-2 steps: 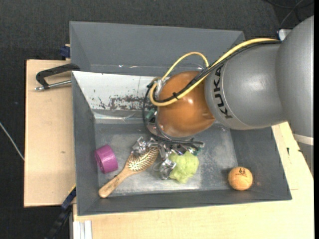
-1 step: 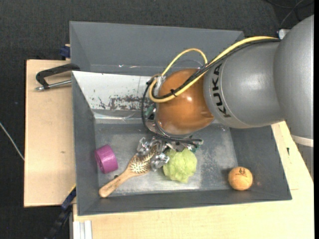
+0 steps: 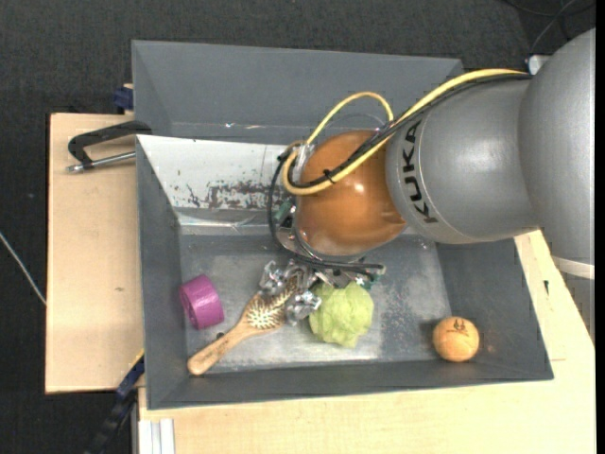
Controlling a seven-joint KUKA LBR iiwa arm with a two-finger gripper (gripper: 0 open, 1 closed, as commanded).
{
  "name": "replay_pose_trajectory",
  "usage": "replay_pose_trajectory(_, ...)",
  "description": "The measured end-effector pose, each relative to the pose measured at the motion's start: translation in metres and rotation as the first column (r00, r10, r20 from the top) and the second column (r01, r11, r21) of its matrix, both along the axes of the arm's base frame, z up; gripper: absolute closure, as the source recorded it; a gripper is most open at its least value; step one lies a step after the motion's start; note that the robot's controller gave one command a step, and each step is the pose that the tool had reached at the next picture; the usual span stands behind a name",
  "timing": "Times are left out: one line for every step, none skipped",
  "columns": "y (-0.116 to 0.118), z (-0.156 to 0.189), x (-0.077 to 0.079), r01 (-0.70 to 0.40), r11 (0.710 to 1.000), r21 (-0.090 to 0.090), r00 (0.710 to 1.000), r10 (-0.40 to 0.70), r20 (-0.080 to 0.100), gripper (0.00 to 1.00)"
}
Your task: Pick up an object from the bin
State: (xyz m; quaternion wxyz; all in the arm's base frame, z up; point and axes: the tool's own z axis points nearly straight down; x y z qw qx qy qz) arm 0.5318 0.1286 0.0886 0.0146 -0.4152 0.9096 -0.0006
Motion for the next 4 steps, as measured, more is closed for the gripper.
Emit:
replay_pose_trajectory(0.000,0.003,-0.001,-0.001,1.000,-0.003,1.000,0.001,-0.006,1.00)
replay_pose_trajectory(-0.001,0.020,-0.005,0.000,1.000,-0.008,1.000,0.000,-0.024,1.00)
replay_pose_trajectory(-0.001,0.042,-0.005,-0.001,1.000,-0.008,1.000,0.001,-0.024,1.00)
replay_pose_trajectory(-0.001,0.058,-0.004,-0.001,1.000,-0.008,1.000,0.001,-0.020,1.00)
